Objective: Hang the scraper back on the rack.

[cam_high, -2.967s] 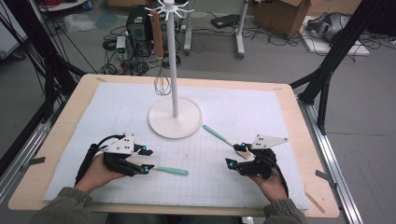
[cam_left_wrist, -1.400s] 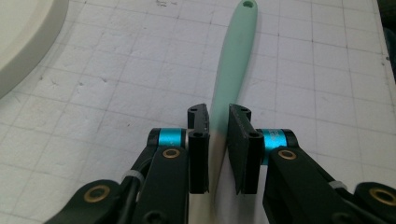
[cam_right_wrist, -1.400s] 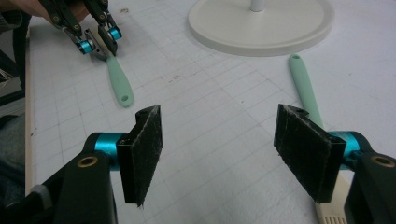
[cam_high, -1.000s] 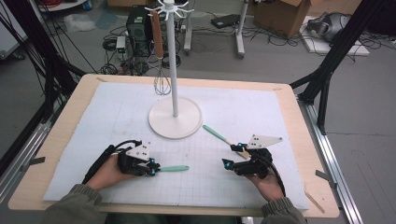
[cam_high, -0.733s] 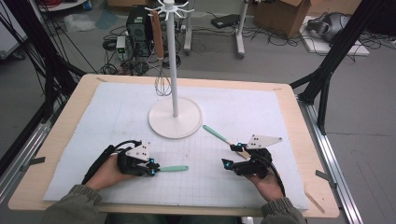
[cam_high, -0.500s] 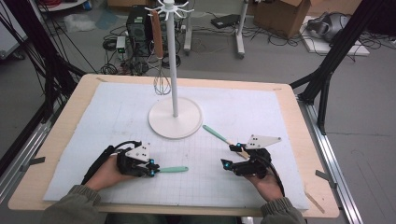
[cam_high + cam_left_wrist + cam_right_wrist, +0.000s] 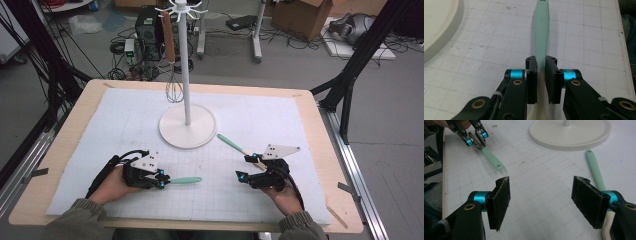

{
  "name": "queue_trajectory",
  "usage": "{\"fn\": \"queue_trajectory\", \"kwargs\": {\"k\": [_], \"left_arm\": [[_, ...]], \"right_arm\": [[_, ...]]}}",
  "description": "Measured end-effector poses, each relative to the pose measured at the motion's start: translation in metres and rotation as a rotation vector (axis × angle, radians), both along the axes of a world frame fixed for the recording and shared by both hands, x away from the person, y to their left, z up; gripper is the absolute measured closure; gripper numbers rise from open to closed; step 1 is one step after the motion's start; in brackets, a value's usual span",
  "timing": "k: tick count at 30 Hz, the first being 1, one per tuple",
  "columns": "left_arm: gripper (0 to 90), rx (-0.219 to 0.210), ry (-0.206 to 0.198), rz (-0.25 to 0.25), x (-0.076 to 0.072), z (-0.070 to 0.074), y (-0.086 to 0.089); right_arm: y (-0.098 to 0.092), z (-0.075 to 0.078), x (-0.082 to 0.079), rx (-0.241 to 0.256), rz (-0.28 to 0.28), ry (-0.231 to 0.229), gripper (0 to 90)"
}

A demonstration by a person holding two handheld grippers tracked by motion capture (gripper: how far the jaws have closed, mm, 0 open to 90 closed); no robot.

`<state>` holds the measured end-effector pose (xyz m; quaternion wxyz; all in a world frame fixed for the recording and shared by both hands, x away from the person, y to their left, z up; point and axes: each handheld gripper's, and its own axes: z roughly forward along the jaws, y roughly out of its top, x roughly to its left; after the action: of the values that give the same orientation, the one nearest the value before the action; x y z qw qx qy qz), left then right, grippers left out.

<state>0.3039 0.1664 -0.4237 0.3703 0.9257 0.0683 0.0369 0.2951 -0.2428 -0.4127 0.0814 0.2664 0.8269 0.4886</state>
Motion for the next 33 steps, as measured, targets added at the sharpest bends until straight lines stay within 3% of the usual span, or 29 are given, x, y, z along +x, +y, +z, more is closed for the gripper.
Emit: {"fn": "queue_trajectory", "kwargs": {"k": [9,13,20,25,33], "left_arm": [[80.5,-0.019,-0.011,-0.002,-0.003,0.010,-0.001],[80.4,-0.006,-0.016,-0.010,-0.004,0.012,-0.001],[80.4,-0.029,-0.016,-0.007,-0.006,0.016,-0.002],[80.4,-0.043,-0.025,-0.015,-0.009,0.024,-0.004],[80.4,-0.063,-0.041,-0.023,-0.011,0.036,-0.007]], "right_arm": [[0.000,0.001,-0.001,0.014,-0.001,0.010,29.6],[0.001,0.001,0.000,0.015,-0.001,0.012,29.2],[0.004,0.002,0.000,0.047,-0.007,0.036,27.8],[0.011,0.004,0.001,0.079,0.020,0.053,24.5],[0.024,0.010,0.002,0.088,0.071,0.056,24.3]]}}
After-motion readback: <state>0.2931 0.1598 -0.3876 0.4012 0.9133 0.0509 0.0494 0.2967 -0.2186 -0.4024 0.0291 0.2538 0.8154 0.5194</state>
